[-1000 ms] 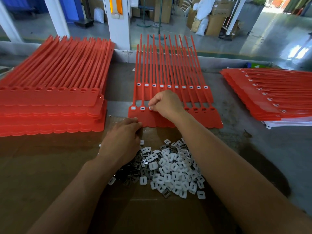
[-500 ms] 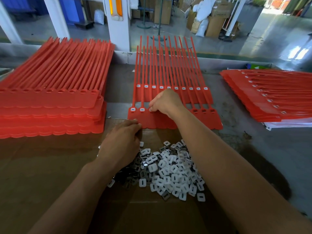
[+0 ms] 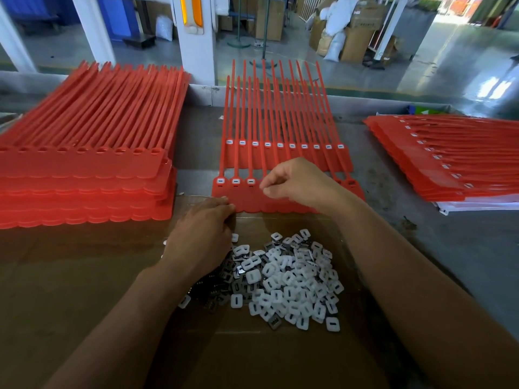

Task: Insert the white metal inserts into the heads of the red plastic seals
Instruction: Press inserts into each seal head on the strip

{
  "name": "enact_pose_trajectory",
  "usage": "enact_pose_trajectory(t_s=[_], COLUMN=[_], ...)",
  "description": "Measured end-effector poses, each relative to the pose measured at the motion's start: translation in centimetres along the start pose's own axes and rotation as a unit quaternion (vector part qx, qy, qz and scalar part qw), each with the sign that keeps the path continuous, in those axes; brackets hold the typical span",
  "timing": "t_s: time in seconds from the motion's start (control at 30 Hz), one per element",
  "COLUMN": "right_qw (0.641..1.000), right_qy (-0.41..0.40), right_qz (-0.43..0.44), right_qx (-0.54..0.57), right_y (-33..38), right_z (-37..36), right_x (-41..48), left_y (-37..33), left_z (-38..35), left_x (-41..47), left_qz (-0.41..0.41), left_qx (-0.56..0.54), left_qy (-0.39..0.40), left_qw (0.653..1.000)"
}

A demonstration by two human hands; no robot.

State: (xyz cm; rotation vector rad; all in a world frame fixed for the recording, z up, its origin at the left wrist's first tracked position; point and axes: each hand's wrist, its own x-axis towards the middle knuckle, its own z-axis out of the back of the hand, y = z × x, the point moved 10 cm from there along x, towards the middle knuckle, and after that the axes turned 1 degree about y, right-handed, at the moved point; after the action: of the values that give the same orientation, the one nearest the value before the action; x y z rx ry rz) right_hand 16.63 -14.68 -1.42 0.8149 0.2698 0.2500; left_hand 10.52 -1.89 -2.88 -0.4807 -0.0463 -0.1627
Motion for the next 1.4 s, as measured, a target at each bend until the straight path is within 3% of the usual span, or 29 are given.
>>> enact_pose_trajectory(t_s=[0.23, 0.73, 0.93, 1.07, 1.4], right_qw=[0.984, 0.973, 0.998, 1.0, 0.994], right_qy=[0.135, 0.159, 0.066, -0.01, -0.109], right_qz=[0.007, 0.002, -0.014, -0.003, -0.006], right_qx=[-0.116, -0.166, -0.016, -0.027, 0.009], right_y=[0.1, -0.7, -0.9, -0.8, -1.5], right_z=[-2.8, -3.5, -1.4, 0.1, 1.8], right_x=[-3.1, -4.0, -3.4, -2.7, -0.1], left_y=[0.1, 0.1, 0.2, 0.3, 0.3], left_z=[-0.1, -0.1, -0.2, -0.2, -0.2], left_x=[0.1, 0.1, 0.1, 0.1, 0.1], left_qz=[0.0, 0.003, 0.003, 0.002, 0.003], left_qx=[0.003, 0.002, 0.005, 0.004, 0.002], left_qy=[0.001, 0.004, 0.007, 0.005, 0.001], left_qw=[1.0, 1.0, 1.0, 1.0, 1.0])
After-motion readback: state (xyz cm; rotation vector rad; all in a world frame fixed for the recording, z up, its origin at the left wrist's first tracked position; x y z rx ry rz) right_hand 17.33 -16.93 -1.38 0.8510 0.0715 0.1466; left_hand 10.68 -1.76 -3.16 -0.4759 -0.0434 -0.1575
